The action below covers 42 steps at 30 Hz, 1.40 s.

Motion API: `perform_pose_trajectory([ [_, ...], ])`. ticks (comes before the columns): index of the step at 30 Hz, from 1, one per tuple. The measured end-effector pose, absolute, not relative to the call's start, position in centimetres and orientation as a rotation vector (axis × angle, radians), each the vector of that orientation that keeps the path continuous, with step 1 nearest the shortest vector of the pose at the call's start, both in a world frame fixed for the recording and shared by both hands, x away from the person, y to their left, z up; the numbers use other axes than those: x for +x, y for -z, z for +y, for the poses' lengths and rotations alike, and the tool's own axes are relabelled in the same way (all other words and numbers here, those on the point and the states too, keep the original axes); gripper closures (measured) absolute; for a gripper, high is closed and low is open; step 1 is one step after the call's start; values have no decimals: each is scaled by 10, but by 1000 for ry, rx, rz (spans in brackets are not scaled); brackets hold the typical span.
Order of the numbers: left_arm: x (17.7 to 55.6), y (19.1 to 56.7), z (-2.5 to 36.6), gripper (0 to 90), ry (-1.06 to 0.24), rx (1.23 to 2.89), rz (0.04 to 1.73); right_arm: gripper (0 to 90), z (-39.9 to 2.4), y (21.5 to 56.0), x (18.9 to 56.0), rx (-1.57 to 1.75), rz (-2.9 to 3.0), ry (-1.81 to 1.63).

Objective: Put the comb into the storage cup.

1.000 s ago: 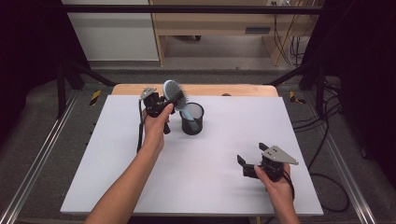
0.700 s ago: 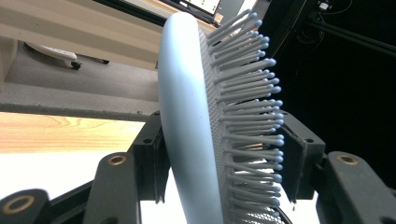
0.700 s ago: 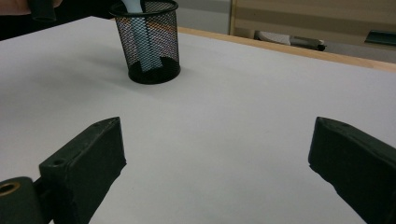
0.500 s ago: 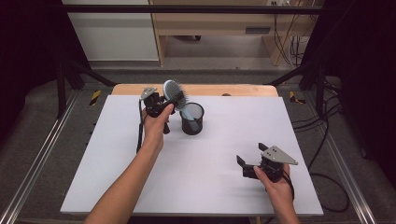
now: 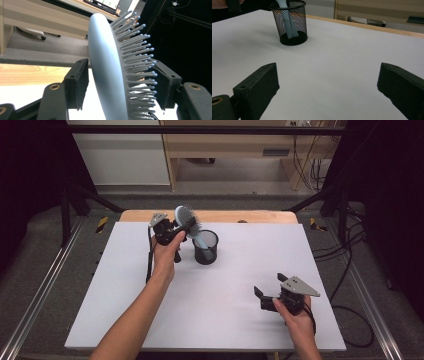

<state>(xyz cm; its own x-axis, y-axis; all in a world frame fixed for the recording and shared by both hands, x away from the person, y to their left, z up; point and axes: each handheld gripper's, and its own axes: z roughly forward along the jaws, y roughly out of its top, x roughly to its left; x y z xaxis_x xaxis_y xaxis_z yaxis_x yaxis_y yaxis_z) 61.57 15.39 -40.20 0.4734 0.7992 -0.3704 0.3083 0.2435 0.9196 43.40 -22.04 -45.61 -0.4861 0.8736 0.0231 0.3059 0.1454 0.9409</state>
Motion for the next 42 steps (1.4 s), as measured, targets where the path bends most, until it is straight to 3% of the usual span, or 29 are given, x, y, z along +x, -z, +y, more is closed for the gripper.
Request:
perform_pose_trajectory([
  [7, 615, 401, 154, 276, -469, 1345, 1084, 38, -220, 456, 434, 1130, 1882, -1340],
  [21, 615, 400, 153, 46, -480, 1337, 1114, 37, -221, 456, 434, 1131, 1882, -1340],
  [42, 603, 391, 159, 20, -564, 1399, 1058, 36, -221, 456, 435, 1135, 1882, -1337],
])
